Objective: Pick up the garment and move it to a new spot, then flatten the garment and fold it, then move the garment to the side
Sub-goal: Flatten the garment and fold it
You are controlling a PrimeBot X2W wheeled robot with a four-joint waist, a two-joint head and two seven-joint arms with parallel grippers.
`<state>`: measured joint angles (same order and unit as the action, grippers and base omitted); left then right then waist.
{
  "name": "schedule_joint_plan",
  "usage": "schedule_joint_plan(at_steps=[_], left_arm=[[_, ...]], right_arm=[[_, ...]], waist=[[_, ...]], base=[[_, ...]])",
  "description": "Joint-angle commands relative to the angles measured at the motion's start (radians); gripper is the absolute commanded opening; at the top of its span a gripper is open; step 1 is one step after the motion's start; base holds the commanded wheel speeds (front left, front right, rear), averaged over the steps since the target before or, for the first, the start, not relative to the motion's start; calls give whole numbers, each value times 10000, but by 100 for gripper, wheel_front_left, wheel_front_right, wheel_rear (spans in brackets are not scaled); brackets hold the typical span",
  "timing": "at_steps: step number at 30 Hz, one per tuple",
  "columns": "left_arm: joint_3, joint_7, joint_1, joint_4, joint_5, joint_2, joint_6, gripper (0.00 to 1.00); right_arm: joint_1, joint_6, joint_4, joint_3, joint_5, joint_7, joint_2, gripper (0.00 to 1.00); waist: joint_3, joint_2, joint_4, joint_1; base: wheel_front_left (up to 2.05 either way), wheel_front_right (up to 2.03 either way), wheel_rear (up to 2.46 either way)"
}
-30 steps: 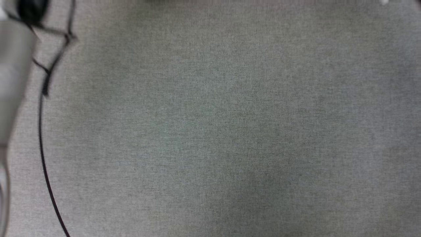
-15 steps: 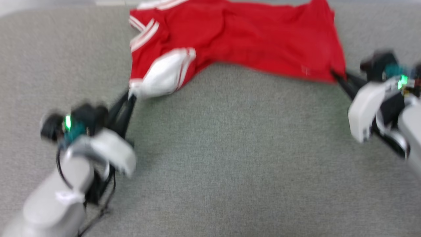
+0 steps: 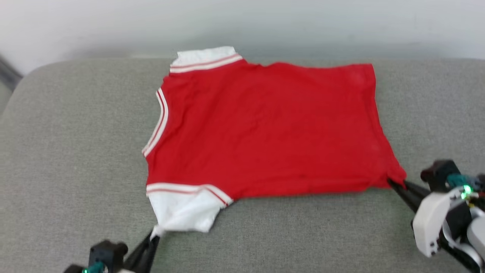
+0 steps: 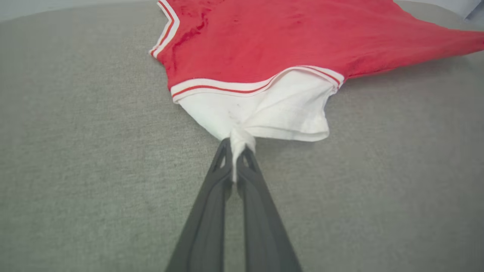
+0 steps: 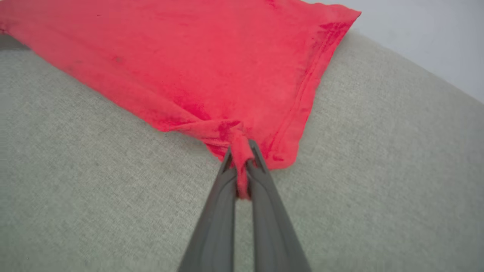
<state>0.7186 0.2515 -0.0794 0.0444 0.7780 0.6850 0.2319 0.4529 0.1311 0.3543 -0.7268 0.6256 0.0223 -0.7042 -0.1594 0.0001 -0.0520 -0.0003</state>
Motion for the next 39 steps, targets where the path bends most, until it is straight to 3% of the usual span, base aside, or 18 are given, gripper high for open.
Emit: schedule_joint_plan(at_steps=[1,11,16,23,29,39], left_arm=[[23,-5,227,-112,59,40,76,0],[102,-268,2270,-1308,826,462,895,0],[80,-310,2516,-1582,880,612,1031,0],[70,-338,1168,-1598,164,661,665,0],[-51,-607,-957,-1196,-518,568,-38,0],[-403,-695,-4201,1157,-773,-140,-1232,0]], right_arm=[[-346,-7,-108,97,23,29,-68,0],[-3587,-7,-1807,1916,-153,758,-369,0],[-4742,-7,-2612,2880,-302,1273,-213,0],[-4598,-7,-3336,3886,-697,1828,130,0],[-3574,-7,-3694,4387,-884,2095,327,0],[-1321,-7,-2966,3747,-779,2485,547,0]], waist=[[208,-1,-77,3],[774,-1,-205,3],[719,-1,-224,3],[372,-1,-233,3],[-275,-1,-207,3],[-1663,-1,142,3]], base=[[0,0,0],[0,0,0],[0,0,0],[0,0,0],[0,0,0],[0,0,0]])
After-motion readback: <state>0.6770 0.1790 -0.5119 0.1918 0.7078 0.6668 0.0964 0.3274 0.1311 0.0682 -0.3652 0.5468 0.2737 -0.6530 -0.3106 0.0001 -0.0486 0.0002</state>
